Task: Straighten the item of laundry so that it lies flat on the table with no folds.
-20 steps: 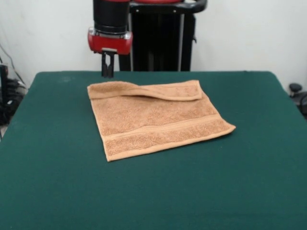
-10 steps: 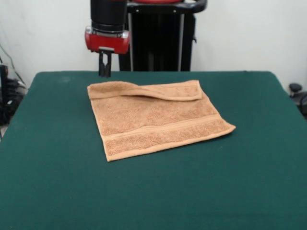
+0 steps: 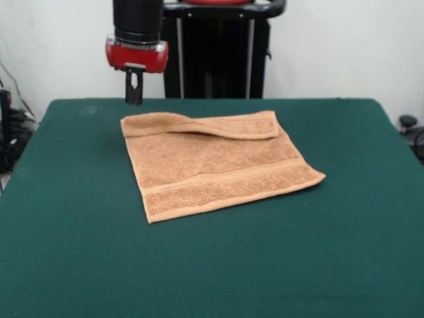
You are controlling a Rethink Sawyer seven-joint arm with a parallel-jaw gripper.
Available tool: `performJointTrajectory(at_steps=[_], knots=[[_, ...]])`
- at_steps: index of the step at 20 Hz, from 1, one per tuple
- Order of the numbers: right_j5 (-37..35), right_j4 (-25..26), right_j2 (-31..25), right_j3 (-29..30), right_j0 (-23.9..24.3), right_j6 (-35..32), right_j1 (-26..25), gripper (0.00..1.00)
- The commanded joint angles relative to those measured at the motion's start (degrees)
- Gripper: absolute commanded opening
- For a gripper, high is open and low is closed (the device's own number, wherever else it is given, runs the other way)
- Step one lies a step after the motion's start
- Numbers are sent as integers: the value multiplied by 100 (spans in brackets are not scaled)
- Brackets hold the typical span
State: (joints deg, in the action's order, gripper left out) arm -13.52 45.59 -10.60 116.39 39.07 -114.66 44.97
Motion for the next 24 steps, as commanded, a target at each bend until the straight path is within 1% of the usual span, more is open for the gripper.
performJointTrajectory(at_steps=[1,7,13,14,19,24], knots=[[-186,-82,-690,317,-49,200,-132,0],[-205,-89,-751,333,15,246,-116,0],[-199,-21,-673,295,-60,212,-143,0],[-214,-43,-662,299,-71,189,-143,100],[-139,23,-626,267,-161,157,-114,100],[-164,-32,-608,277,-168,104,-124,100]])
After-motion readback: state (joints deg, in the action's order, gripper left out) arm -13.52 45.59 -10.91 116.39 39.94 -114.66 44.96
